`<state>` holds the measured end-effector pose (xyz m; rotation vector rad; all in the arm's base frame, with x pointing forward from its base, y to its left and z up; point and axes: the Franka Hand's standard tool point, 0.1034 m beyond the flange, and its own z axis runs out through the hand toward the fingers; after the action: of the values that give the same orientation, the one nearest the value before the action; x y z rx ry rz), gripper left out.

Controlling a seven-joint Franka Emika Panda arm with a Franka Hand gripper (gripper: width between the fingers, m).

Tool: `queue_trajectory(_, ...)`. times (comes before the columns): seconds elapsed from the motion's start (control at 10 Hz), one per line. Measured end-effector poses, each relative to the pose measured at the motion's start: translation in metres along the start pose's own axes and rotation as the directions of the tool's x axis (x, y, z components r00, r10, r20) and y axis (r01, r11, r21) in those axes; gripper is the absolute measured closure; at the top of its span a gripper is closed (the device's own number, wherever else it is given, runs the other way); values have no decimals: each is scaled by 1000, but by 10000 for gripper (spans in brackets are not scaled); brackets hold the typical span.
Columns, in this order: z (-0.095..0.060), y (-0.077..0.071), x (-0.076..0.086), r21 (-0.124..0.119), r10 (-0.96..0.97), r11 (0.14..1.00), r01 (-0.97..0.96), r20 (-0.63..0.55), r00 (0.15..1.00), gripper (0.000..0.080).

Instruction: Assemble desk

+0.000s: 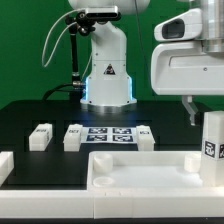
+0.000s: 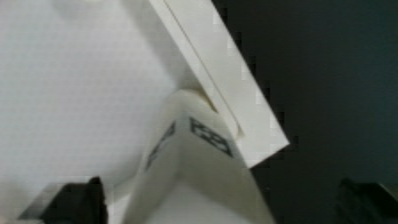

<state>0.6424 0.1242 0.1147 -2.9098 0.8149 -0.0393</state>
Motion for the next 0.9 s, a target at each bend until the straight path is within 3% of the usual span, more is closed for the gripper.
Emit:
queue_trajectory(0.3, 2, 3, -1, -6, -197, 980, 197, 2, 980, 151)
queue_trajectory(0.4, 2, 5, 1, -38, -438, 898, 438, -1, 899, 151)
queue_trajectory(0.5, 4, 7, 1, -53, -598, 800, 598, 17, 802, 151)
queue_trajectory(0.7, 7, 11, 0, -49, -782, 619, 784, 53, 621, 151)
queue_trajectory(0.8, 7, 11, 0, -50, -765, 641, 766, 51, 642, 151)
queue_trajectory(0.9, 7, 11, 0, -51, -754, 653, 756, 51, 655, 262)
